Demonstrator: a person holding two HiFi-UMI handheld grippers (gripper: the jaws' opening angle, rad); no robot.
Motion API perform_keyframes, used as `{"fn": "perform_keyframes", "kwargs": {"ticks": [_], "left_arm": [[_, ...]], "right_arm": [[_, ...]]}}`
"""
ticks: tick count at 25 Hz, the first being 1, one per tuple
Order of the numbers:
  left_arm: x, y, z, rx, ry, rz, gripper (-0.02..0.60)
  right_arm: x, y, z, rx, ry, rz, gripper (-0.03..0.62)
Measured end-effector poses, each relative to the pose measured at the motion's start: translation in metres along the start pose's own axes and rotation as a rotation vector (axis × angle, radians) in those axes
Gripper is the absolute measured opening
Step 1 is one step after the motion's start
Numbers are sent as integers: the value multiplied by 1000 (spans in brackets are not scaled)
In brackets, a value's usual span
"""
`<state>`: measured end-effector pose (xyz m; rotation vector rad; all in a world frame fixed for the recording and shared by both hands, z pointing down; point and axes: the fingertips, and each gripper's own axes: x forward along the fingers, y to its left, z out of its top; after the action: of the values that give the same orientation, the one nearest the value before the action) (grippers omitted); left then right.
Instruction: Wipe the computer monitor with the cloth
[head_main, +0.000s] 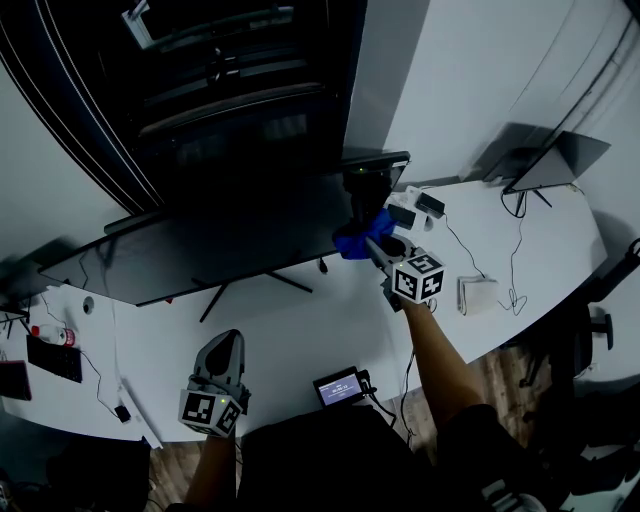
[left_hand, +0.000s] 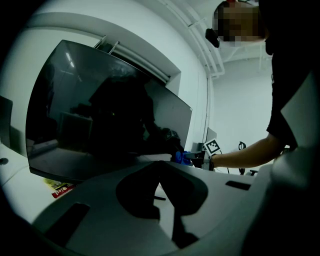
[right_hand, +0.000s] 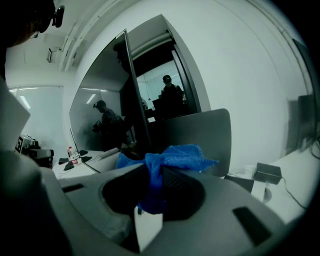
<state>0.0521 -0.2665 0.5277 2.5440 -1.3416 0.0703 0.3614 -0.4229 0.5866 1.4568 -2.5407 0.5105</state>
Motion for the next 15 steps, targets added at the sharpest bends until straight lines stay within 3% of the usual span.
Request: {"fn": "perform_keyframes", "kwargs": {"ticks": [15], "left_arm": [[-4, 3, -5, -9, 9, 9, -6]], "right_arm": [[10, -12, -30, 312, -65, -34, 81]]}}
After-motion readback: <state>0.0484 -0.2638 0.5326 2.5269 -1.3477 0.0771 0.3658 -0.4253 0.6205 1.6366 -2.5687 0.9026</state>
